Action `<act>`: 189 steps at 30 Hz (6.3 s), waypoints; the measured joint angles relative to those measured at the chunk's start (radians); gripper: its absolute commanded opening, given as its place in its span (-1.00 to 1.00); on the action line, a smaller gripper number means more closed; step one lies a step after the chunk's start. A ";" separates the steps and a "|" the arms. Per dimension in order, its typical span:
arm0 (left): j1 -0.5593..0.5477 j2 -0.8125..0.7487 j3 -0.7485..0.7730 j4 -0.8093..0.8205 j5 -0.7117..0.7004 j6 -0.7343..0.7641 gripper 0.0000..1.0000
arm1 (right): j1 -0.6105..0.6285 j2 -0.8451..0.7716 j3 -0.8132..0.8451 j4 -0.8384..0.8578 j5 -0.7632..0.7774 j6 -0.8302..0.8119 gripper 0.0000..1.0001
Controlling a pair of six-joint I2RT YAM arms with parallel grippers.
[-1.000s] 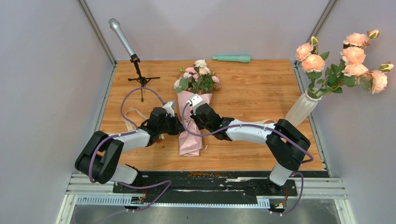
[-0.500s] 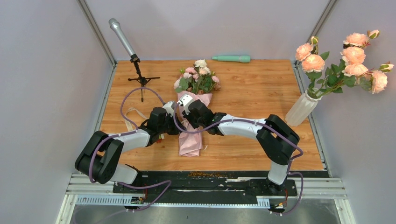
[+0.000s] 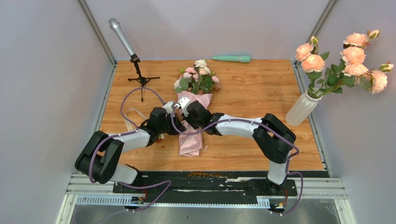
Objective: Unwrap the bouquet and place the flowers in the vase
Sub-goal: Untie the ribbon from the wrapping paper.
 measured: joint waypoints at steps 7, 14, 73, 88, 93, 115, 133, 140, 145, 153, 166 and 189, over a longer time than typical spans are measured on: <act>0.000 0.000 0.001 0.003 0.002 0.003 -1.00 | 0.019 0.011 -0.023 0.052 0.083 0.004 -1.00; 0.000 0.000 0.001 0.020 0.006 0.001 -1.00 | 0.056 0.008 -0.083 0.147 0.243 0.052 -1.00; -0.005 -0.023 -0.003 -0.048 -0.013 0.007 -1.00 | -0.188 -0.269 -0.198 0.036 -0.208 0.217 -0.25; -0.005 -0.023 -0.001 -0.052 -0.012 0.014 -1.00 | -0.190 -0.113 -0.082 -0.001 -0.335 0.177 -0.37; -0.005 -0.023 0.000 -0.055 -0.011 0.014 -1.00 | -0.190 -0.086 -0.068 -0.008 -0.348 0.167 -0.60; -0.005 -0.023 0.001 -0.068 -0.037 0.013 -1.00 | -0.190 -0.225 -0.238 0.045 -0.215 0.214 -1.00; -0.003 -0.076 0.052 -0.221 -0.088 0.061 -0.04 | -0.190 -0.384 -0.451 0.132 -0.102 0.375 -1.00; -0.003 -0.187 0.154 -0.387 -0.142 0.127 0.43 | -0.190 -0.385 -0.452 0.145 -0.108 0.390 -1.00; -0.003 -0.230 0.257 -0.508 -0.161 0.197 0.46 | -0.190 -0.385 -0.452 0.159 -0.118 0.398 -1.00; -0.033 -0.105 0.527 -0.689 -0.109 0.307 0.43 | -0.190 -0.385 -0.452 0.170 -0.130 0.406 -1.00; -0.111 0.109 0.574 -0.735 -0.091 0.423 0.44 | -0.190 -0.385 -0.453 0.182 -0.130 0.423 -1.00; -0.149 0.216 0.626 -0.752 -0.196 0.441 -0.17 | -0.190 -0.385 -0.469 0.218 -0.155 0.431 -1.00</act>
